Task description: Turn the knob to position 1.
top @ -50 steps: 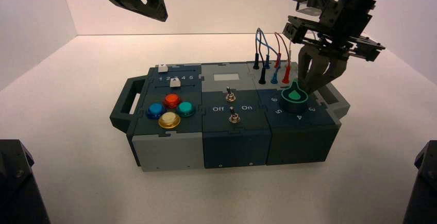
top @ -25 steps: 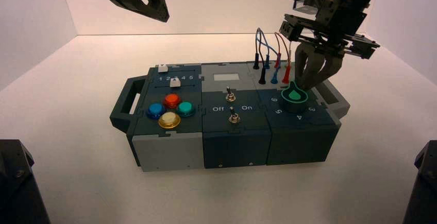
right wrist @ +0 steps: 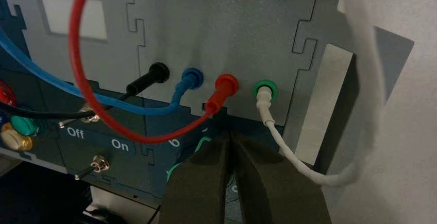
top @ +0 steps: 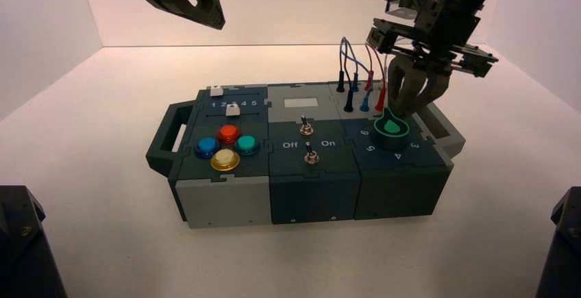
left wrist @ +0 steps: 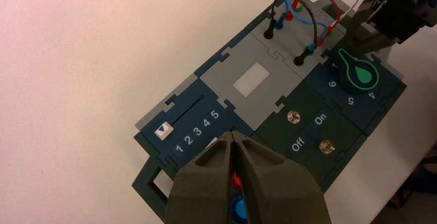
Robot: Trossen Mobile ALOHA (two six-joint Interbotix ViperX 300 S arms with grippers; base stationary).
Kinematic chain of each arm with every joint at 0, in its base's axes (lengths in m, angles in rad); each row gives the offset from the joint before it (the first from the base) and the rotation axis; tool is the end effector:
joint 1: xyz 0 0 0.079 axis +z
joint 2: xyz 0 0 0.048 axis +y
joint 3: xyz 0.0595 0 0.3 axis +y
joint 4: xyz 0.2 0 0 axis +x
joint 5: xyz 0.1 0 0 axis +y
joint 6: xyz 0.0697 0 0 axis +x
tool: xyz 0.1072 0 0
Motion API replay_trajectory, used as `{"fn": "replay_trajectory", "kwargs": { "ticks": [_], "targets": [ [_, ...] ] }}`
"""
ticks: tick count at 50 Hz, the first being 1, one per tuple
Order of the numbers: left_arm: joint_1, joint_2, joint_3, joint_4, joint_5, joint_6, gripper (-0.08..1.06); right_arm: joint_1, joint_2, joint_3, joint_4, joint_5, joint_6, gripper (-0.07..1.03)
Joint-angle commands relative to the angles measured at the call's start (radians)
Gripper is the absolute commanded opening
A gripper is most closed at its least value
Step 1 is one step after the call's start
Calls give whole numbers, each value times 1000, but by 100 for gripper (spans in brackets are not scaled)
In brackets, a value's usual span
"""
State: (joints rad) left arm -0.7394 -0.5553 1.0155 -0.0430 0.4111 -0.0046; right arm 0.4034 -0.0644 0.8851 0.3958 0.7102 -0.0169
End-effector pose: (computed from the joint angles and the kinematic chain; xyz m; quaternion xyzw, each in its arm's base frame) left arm 0.2012 -0.1876 0.1448 0.1305 0.4019 -0.3261 0.8456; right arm 0.2200 0.1422 0.0400 0.0504 0.7038 0.1370 0.6953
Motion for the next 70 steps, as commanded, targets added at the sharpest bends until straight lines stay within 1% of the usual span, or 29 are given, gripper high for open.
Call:
{"fn": "replay_trajectory", "kwargs": {
  "ticks": [1,30,44,51,64,70],
  "targets": [
    [-5,-6,-35,0,-5,2,-3,8,-8,-23,3,2,2,-2],
    [-5,-5,-35,0,-5,2,-3,17,18,-44,8,6,3,-2],
    [-5,-6,-35,3,-5,2,-3,15,17,-31,-3,6,2,-2],
    [-5,-9,-34,6,-3,3,-3,11,-2,-20,-25,6,2,-2],
    [-2,-9,-21,18,-5,9,-3,12,-61,20,-26,8,-3,-2],
    [8,2,-21,18,-5,11,-3,15,-84,31,-28,15,-8,-2]
  ]
}}
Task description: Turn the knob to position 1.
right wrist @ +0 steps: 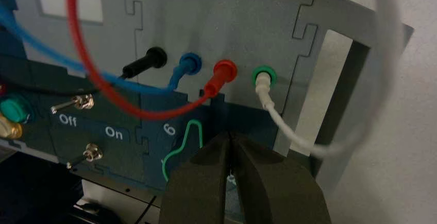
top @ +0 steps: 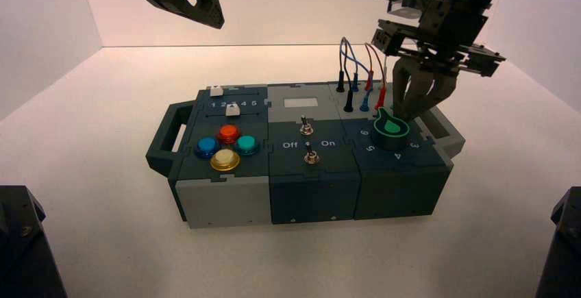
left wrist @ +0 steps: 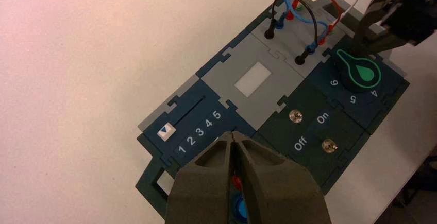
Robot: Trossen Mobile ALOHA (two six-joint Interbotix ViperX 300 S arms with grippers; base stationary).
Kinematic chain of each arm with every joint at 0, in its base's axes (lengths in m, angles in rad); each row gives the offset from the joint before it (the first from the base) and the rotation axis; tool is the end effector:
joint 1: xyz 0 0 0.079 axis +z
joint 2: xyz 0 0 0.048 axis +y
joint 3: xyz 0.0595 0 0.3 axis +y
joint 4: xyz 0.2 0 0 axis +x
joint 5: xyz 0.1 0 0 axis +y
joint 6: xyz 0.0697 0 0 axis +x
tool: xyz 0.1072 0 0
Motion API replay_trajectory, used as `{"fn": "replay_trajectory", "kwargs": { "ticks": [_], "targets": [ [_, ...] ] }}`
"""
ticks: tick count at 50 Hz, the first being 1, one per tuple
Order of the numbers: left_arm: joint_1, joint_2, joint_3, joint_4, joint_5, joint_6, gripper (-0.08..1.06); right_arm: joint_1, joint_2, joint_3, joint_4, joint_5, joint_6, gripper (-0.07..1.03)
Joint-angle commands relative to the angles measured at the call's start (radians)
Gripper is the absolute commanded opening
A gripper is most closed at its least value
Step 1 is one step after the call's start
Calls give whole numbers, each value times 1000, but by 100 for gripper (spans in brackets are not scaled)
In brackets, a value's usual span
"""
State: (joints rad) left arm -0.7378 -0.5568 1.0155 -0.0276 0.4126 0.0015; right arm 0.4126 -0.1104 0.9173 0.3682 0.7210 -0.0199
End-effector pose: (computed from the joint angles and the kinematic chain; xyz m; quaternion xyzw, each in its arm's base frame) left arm 0.2021 -0.1863 0.1450 0.1399 0.3983 -0.3269 0.8455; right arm 0.2093 0.1375 0.0438 0.0328 0.7017 0.1447 0.6968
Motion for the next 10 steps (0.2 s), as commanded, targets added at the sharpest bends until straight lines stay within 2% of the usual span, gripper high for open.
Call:
{"fn": "replay_trajectory", "kwargs": {
  "ticks": [1,10],
  "targets": [
    [9,6,-23,3,-6,5,-3,6,-41,3,0,5,-6,-2],
    [12,6,-25,3,-11,5,-3,6,-58,18,-3,0,-8,-2]
  ]
}}
